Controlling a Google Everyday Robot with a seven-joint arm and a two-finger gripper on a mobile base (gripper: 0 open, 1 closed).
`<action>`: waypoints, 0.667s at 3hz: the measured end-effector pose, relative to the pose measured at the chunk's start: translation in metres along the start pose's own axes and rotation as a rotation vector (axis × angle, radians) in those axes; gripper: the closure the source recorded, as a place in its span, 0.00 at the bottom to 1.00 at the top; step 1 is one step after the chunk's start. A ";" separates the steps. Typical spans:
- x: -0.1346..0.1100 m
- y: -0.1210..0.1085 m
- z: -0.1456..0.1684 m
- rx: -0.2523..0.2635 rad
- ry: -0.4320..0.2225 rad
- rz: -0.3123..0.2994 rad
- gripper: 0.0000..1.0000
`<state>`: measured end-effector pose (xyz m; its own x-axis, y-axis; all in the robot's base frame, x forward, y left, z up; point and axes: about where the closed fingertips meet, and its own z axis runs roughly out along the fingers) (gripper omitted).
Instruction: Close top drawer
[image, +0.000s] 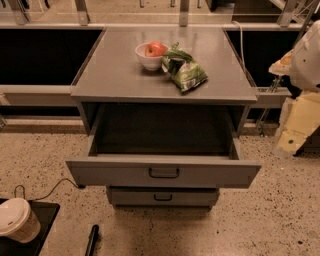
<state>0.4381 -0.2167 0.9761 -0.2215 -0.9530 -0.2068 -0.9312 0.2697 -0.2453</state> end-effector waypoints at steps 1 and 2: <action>0.000 0.001 0.000 0.008 -0.011 0.000 0.00; 0.029 0.013 0.038 -0.037 -0.094 0.023 0.00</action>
Offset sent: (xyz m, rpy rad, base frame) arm -0.0335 -0.0485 -0.1152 0.3662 0.0425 0.0269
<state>0.4302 -0.2359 0.9310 -0.2168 -0.9290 -0.3000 -0.9365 0.2847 -0.2048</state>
